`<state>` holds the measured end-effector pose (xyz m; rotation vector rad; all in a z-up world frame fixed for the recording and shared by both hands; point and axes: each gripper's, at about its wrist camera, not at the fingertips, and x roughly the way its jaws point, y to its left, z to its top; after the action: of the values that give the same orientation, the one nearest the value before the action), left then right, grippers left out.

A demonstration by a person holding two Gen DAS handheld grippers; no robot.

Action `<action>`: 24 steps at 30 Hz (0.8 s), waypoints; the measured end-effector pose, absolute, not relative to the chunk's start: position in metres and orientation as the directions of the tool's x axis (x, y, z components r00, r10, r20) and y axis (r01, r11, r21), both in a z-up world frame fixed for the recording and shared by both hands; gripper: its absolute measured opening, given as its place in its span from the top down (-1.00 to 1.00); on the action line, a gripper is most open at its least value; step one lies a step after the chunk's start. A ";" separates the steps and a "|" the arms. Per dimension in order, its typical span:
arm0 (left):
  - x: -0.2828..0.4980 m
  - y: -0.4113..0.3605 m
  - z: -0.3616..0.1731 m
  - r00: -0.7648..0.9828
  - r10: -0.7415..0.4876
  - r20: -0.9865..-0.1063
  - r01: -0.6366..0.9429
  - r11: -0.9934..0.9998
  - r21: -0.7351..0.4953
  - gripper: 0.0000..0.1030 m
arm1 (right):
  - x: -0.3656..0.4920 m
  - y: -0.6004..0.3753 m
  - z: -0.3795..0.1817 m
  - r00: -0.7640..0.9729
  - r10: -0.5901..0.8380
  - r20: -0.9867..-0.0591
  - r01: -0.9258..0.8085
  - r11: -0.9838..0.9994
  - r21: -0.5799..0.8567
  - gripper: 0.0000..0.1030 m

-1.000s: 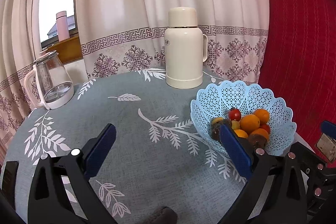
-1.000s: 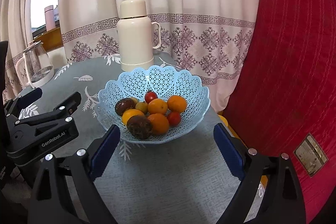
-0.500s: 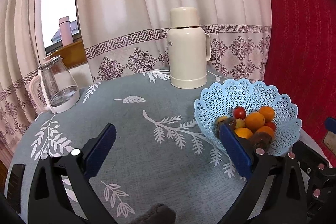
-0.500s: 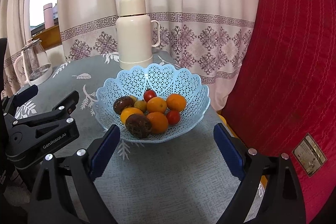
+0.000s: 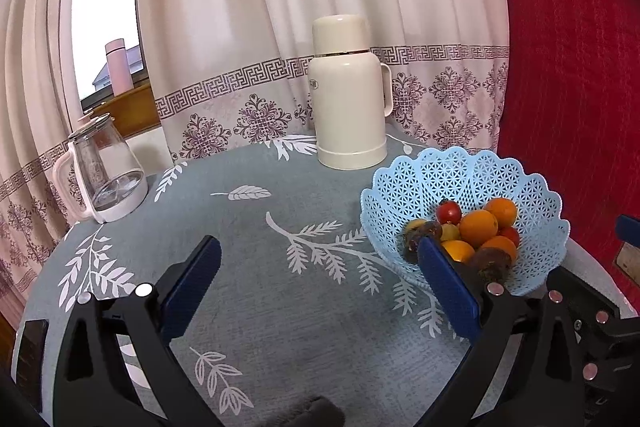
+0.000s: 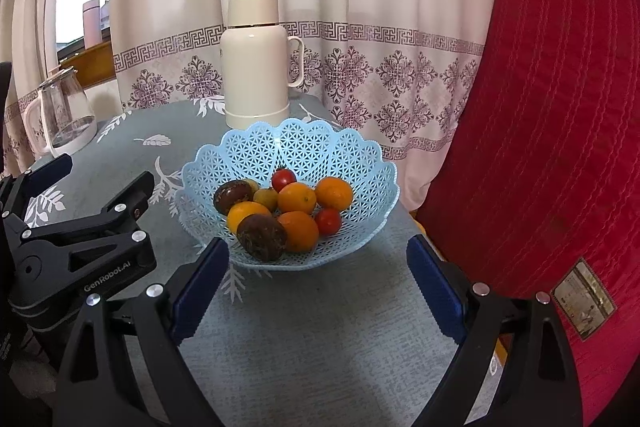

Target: Organize fruits

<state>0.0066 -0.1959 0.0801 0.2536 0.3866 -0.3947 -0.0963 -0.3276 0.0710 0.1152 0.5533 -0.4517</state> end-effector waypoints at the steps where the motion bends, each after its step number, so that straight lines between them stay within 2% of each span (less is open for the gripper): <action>1: 0.007 -0.196 0.080 0.851 -0.324 -0.413 0.419 0.893 0.163 -0.95 | -0.096 -0.327 0.071 0.755 -0.387 -0.529 0.446 0.895 -0.018 -0.75; 24: 0.004 -0.197 0.079 0.850 -0.337 -0.404 0.430 0.887 0.166 -0.95 | -0.097 -0.329 0.066 0.745 -0.385 -0.545 0.451 0.892 -0.014 -0.75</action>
<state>0.0038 -0.1966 0.0791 0.2564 0.3768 -0.4087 -0.0966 -0.3292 0.0663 0.1217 0.5694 -0.4588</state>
